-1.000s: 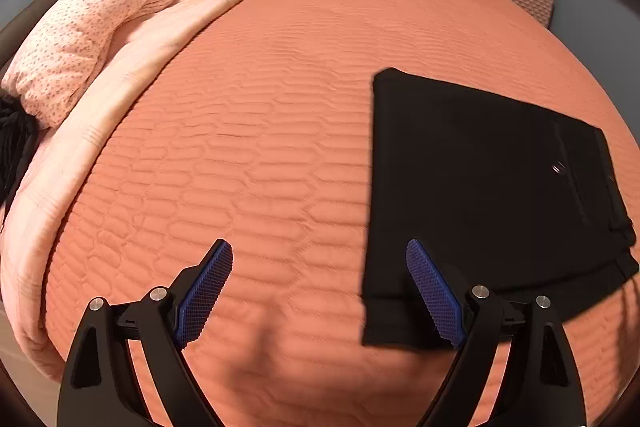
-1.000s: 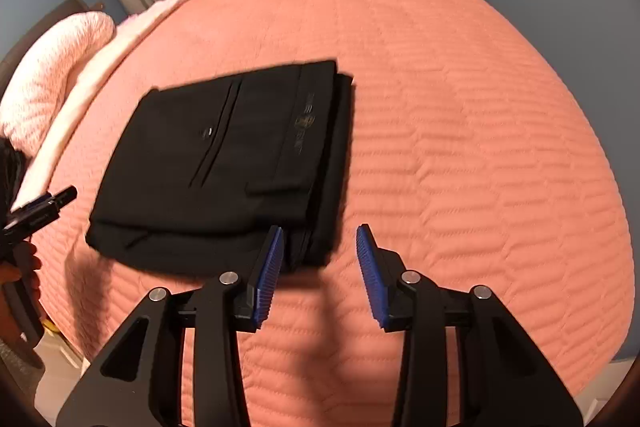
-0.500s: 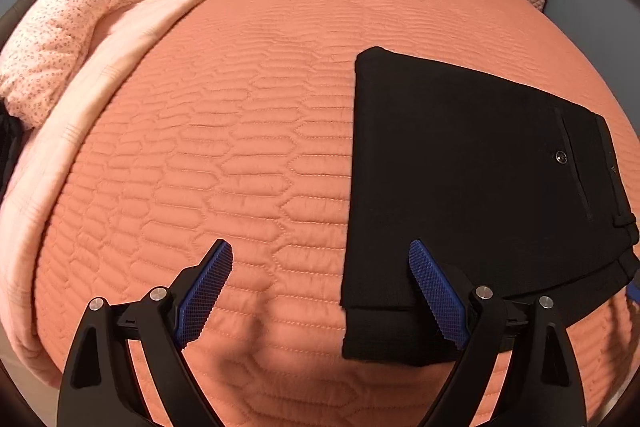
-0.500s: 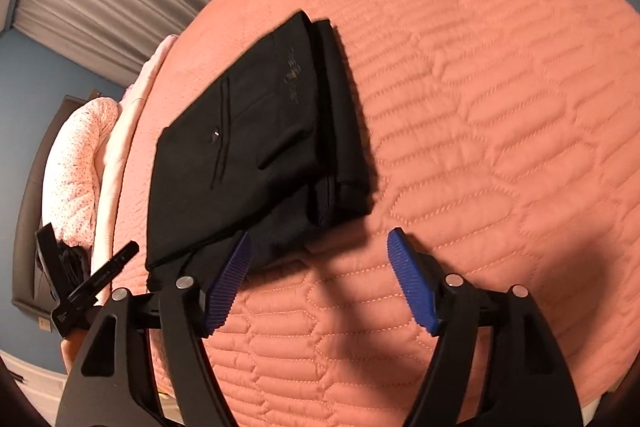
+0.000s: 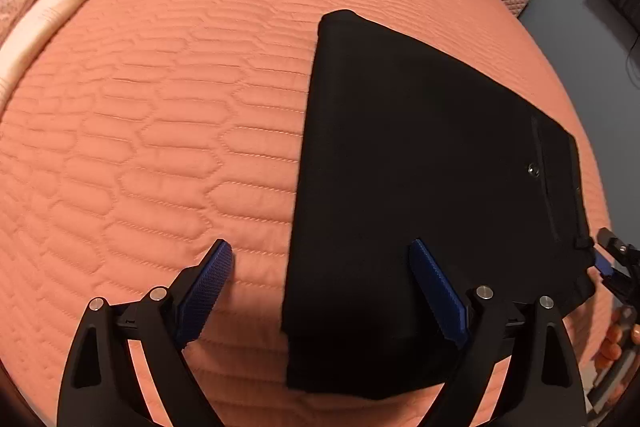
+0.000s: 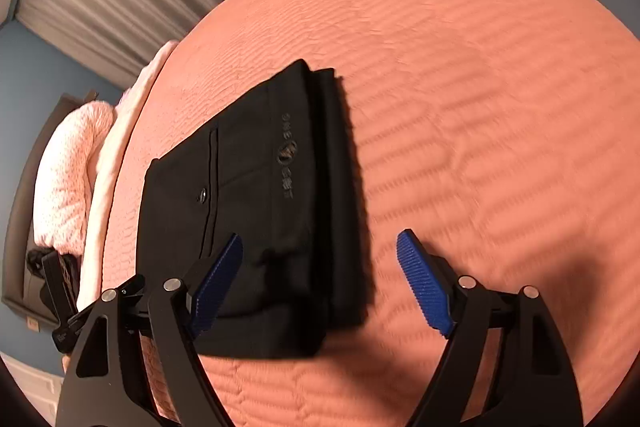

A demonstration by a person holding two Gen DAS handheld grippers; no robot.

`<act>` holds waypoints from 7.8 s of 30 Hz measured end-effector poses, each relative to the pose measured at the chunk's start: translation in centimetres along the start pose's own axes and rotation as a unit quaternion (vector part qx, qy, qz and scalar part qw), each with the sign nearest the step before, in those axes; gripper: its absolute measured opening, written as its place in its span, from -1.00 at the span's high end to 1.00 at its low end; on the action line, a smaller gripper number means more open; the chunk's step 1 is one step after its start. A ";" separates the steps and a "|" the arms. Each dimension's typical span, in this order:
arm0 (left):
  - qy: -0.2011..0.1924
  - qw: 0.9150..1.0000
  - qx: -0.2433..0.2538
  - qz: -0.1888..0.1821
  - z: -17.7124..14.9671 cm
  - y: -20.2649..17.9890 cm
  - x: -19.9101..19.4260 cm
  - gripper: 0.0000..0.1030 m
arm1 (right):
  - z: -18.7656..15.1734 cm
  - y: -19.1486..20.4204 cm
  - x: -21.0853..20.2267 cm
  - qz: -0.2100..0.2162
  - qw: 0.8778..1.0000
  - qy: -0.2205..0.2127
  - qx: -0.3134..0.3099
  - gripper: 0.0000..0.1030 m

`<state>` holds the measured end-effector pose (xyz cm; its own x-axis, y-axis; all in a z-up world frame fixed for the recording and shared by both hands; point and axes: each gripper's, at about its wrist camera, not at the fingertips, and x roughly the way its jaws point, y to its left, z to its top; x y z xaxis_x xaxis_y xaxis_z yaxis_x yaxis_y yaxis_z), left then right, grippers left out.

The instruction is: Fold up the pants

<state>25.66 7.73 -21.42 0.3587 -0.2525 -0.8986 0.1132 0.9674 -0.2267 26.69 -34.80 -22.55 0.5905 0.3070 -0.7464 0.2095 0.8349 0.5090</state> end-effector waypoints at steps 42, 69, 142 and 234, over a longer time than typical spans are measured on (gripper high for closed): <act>-0.021 0.996 0.068 0.053 5.1 -8.9 4.2 -0.41 | 1.7 3.7 4.6 0.001 0.993 0.050 -0.105 -0.70; -0.003 1.000 0.016 0.023 3.0 -3.1 1.9 -0.50 | 2.3 0.4 2.5 0.034 0.997 0.049 -0.058 -0.47; -0.143 0.961 0.096 0.216 15.0 -6.0 2.3 -0.08 | 8.0 13.2 3.5 -0.084 0.968 -0.124 -0.200 -0.32; -0.078 0.992 0.012 -0.101 5.2 -3.7 -4.8 0.86 | 4.1 9.0 -2.4 0.064 0.989 0.021 -0.135 0.46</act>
<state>28.35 5.25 -14.29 0.4648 -0.4422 -0.7671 0.2177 0.8969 -0.3851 30.33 -29.94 -14.42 0.5652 0.4317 -0.7030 -0.0833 0.8777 0.4720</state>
